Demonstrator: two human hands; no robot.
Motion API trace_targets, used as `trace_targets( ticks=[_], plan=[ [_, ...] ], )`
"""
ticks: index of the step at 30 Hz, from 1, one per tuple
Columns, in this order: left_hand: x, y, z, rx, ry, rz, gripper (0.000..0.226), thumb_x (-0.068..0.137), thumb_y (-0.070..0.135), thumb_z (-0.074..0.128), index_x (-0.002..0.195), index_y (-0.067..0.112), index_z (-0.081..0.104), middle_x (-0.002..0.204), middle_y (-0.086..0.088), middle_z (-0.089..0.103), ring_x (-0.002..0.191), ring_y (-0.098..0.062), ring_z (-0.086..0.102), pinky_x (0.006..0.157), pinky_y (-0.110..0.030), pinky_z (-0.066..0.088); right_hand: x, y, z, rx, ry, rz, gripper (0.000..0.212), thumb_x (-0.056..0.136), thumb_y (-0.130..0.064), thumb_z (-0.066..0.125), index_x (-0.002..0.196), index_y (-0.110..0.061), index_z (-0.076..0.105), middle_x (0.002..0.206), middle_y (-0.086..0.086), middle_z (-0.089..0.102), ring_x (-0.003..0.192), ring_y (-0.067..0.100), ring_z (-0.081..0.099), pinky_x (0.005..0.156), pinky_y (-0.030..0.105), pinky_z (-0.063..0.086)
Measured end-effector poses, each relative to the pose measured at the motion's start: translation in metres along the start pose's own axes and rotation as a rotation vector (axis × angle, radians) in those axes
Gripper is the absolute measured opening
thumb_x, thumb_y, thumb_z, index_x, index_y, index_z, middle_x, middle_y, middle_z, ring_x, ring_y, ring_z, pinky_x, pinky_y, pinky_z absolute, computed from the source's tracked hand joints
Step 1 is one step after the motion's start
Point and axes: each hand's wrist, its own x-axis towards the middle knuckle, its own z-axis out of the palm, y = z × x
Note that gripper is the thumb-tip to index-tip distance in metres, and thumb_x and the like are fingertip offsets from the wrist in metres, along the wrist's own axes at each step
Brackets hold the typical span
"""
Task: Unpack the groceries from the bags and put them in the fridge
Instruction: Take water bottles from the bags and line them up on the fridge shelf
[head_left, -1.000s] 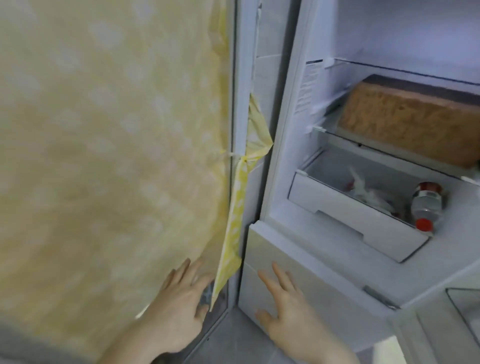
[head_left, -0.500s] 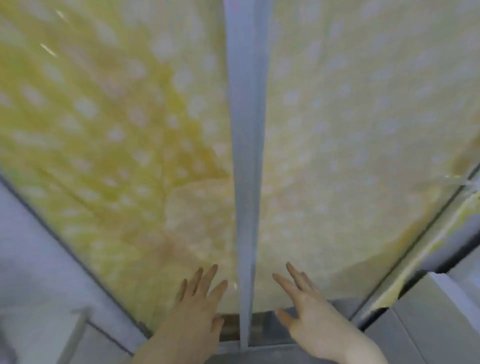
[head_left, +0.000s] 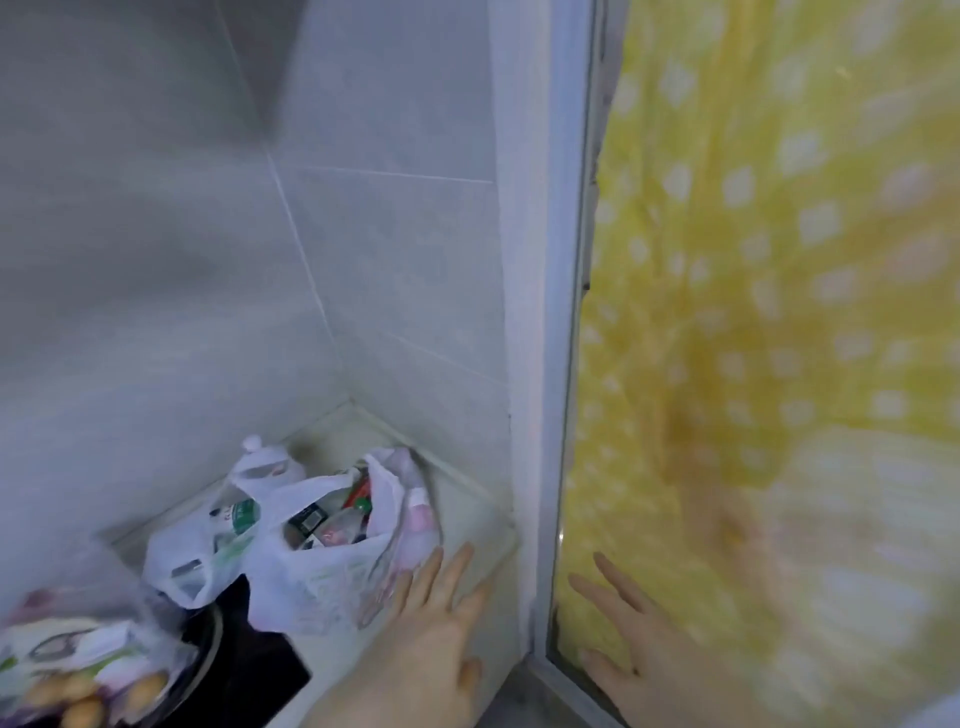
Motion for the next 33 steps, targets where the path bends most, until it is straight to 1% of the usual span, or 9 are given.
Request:
trace_targets(
  ticks=[3, 6, 9, 12, 17, 21, 26, 31, 33],
  plan=[
    [-0.016, -0.034, 0.002, -0.078, 0.041, -0.104, 0.077, 0.094, 0.038, 0.055, 0.161, 0.038, 0.015, 0.158, 0.015, -0.03, 0.154, -0.018, -0.022, 0.118, -0.029, -0.015, 0.04, -0.02, 0.008, 0.004, -0.043, -0.117, 0.06, 0.098, -0.05, 0.057, 0.137, -0.065, 0.014, 0.159, -0.03, -0.005, 0.156, 0.004, 0.015, 0.116, 0.014, 0.02],
    [-0.03, -0.061, 0.001, -0.124, 0.088, -0.266, 0.073, 0.096, 0.041, 0.052, 0.159, 0.04, 0.015, 0.167, 0.014, -0.015, 0.157, -0.015, -0.012, 0.126, -0.034, -0.002, 0.079, -0.042, 0.012, -0.011, -0.086, -0.195, 0.058, 0.1, -0.044, 0.057, 0.146, -0.059, 0.025, 0.162, -0.033, -0.001, 0.154, 0.001, 0.017, 0.121, 0.02, 0.021],
    [-0.039, -0.085, 0.008, -0.171, 0.128, -0.43, 0.07, 0.096, 0.043, 0.051, 0.158, 0.041, 0.021, 0.169, 0.014, -0.003, 0.157, -0.015, 0.003, 0.126, -0.035, 0.014, 0.116, -0.059, 0.015, -0.002, -0.183, -0.303, 0.053, 0.1, -0.043, 0.058, 0.137, -0.063, 0.026, 0.16, -0.033, 0.007, 0.152, -0.001, 0.02, 0.118, 0.017, 0.019],
    [-0.041, -0.1, 0.015, -0.251, 0.176, -0.546, 0.067, 0.093, 0.041, 0.053, 0.156, 0.041, 0.029, 0.168, 0.015, 0.008, 0.152, -0.013, 0.02, 0.121, -0.033, 0.028, 0.153, -0.068, 0.014, -0.03, -0.259, -0.369, 0.055, 0.101, -0.041, 0.057, 0.146, -0.056, 0.029, 0.156, -0.032, 0.012, 0.149, -0.001, 0.025, 0.109, 0.014, 0.023],
    [-0.033, -0.11, 0.018, -0.316, 0.259, -0.653, 0.062, 0.095, 0.033, 0.055, 0.154, 0.035, 0.037, 0.166, 0.014, 0.018, 0.152, -0.013, 0.019, 0.123, -0.028, 0.022, 0.214, -0.072, 0.024, -0.097, -0.38, -0.424, 0.061, 0.1, -0.042, 0.054, 0.156, -0.04, 0.03, 0.168, -0.019, 0.012, 0.153, 0.004, 0.022, 0.123, 0.027, 0.023],
    [-0.01, -0.12, 0.016, -0.355, 0.243, -0.672, 0.062, 0.094, 0.032, 0.055, 0.154, 0.033, 0.038, 0.166, 0.012, 0.021, 0.15, -0.016, 0.025, 0.122, -0.031, 0.027, 0.25, -0.084, 0.028, -0.126, -0.442, -0.465, 0.061, 0.102, -0.04, 0.054, 0.157, -0.036, 0.03, 0.166, -0.017, 0.017, 0.151, 0.007, 0.027, 0.118, 0.022, 0.024],
    [0.048, -0.167, 0.012, -0.383, 0.216, -0.659, 0.067, 0.092, 0.027, 0.056, 0.156, 0.028, 0.037, 0.162, 0.005, 0.029, 0.148, -0.023, 0.029, 0.121, -0.034, 0.028, 0.301, -0.098, 0.034, -0.142, -0.48, -0.454, 0.062, 0.1, -0.037, 0.057, 0.157, -0.036, 0.032, 0.167, -0.014, 0.016, 0.154, 0.007, 0.021, 0.12, 0.023, 0.022],
    [0.115, -0.221, 0.021, -0.382, 0.067, -0.659, 0.064, 0.09, 0.022, 0.057, 0.152, 0.021, 0.038, 0.157, -0.003, 0.033, 0.145, -0.03, 0.029, 0.121, -0.04, 0.029, 0.337, -0.103, 0.043, -0.153, -0.449, -0.423, 0.058, 0.102, -0.032, 0.053, 0.155, -0.039, 0.034, 0.166, -0.02, 0.018, 0.152, 0.003, 0.023, 0.116, 0.019, 0.024],
    [0.137, -0.239, 0.029, -0.347, -0.007, -0.691, 0.069, 0.09, 0.024, 0.058, 0.153, 0.018, 0.032, 0.16, -0.005, 0.028, 0.149, -0.031, 0.023, 0.122, -0.045, 0.027, 0.348, -0.104, 0.046, -0.15, -0.422, -0.405, 0.054, 0.102, -0.033, 0.054, 0.153, -0.039, 0.037, 0.164, -0.022, 0.022, 0.146, 0.0, 0.032, 0.111, 0.014, 0.028]
  ],
)
